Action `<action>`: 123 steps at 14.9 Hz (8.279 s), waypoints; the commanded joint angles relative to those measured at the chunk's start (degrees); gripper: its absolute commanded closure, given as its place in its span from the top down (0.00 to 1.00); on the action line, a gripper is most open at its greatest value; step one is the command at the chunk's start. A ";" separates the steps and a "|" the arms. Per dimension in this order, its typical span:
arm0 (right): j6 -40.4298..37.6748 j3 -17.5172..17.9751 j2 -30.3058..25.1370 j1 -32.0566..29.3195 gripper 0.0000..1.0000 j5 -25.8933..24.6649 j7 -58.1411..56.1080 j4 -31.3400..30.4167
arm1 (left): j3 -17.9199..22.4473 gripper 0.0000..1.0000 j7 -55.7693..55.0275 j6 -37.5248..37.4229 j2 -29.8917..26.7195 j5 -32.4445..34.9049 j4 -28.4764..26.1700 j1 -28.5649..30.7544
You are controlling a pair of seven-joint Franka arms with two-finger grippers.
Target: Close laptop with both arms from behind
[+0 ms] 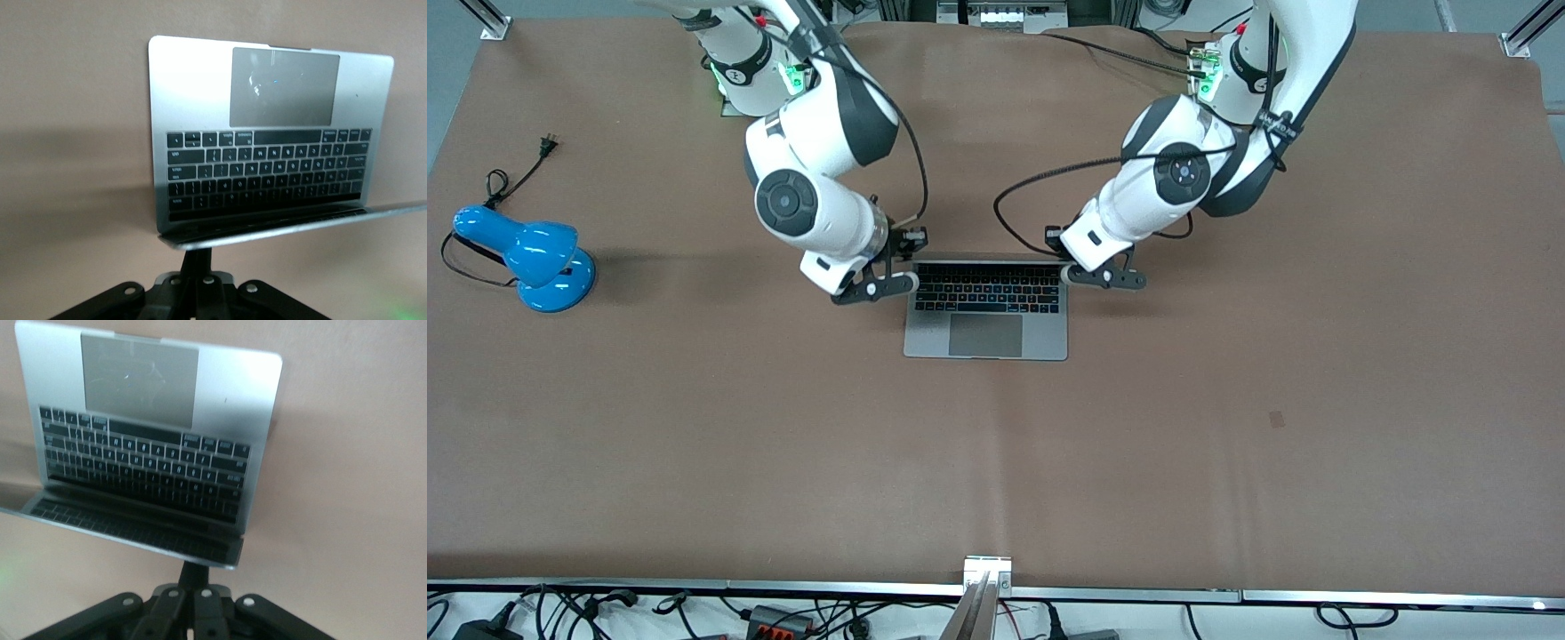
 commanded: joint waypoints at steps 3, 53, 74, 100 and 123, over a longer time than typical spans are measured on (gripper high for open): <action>0.59 -0.63 7.09 -0.35 0.00 0.04 0.70 7.32 | 1.29 0.00 -1.94 -0.16 7.03 4.64 6.66 -0.44; -13.10 -19.34 1.12 0.00 1.00 -6.73 -3.96 17.69 | 20.35 0.00 10.79 -37.41 -23.26 11.50 9.48 2.19; -20.93 -0.37 -7.93 -30.94 1.00 -17.80 -9.94 25.17 | 28.28 1.00 14.84 -41.56 -25.65 11.50 11.41 2.28; -18.40 -1.25 -23.74 -31.99 1.00 -16.76 -13.98 4.79 | 29.51 1.00 15.28 -41.56 -26.97 10.79 8.95 2.28; -18.83 -0.02 -23.84 -34.54 1.00 -17.98 -16.09 4.43 | 32.85 1.00 22.31 -42.17 -25.13 7.36 9.74 2.81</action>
